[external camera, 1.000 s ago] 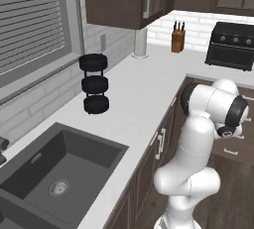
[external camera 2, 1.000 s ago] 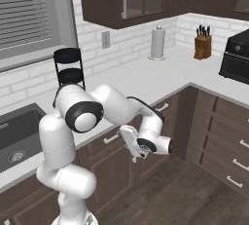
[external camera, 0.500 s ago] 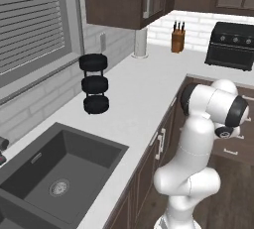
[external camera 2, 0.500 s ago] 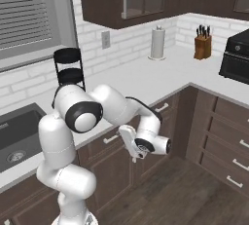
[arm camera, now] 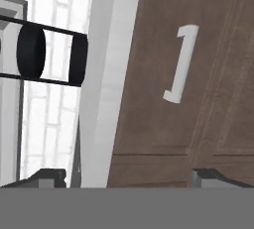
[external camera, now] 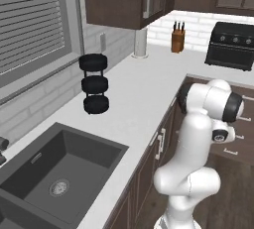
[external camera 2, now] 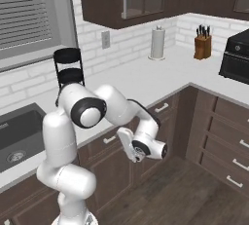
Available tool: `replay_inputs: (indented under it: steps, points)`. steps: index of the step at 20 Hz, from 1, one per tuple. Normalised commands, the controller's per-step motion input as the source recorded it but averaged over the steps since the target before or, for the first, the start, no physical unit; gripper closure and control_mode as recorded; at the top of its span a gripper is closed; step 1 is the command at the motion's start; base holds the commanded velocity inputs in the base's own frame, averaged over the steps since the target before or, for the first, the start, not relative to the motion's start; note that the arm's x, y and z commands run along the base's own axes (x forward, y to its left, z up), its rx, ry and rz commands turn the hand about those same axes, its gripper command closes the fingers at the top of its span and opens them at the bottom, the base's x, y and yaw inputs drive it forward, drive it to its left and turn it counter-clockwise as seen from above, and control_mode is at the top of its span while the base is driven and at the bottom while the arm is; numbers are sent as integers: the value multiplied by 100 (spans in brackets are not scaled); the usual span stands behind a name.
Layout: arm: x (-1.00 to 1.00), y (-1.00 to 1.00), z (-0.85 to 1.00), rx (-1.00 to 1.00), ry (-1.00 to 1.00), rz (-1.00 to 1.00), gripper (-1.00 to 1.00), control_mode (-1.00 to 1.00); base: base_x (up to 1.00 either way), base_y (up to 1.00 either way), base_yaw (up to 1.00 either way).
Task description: Take a straw from the drawer in front and place it inside the glass cup on the dining counter.
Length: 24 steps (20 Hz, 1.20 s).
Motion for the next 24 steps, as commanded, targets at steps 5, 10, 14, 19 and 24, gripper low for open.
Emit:
replay_inputs:
  steps: [5,10,14,19,24]
  points:
    - [15,8,-20,1,0,-2,-100,-100,0,0,0]
    - [13,10,-24,1,0,0,-100,-100,0,0,0]
    - [13,11,-19,1,0,0,-100,-100,0,0,0]
    - [18,12,-13,3,-1,0,-100,-100,0,0,0]
    - [18,8,-12,4,-4,0,-100,-100,0,0,0]
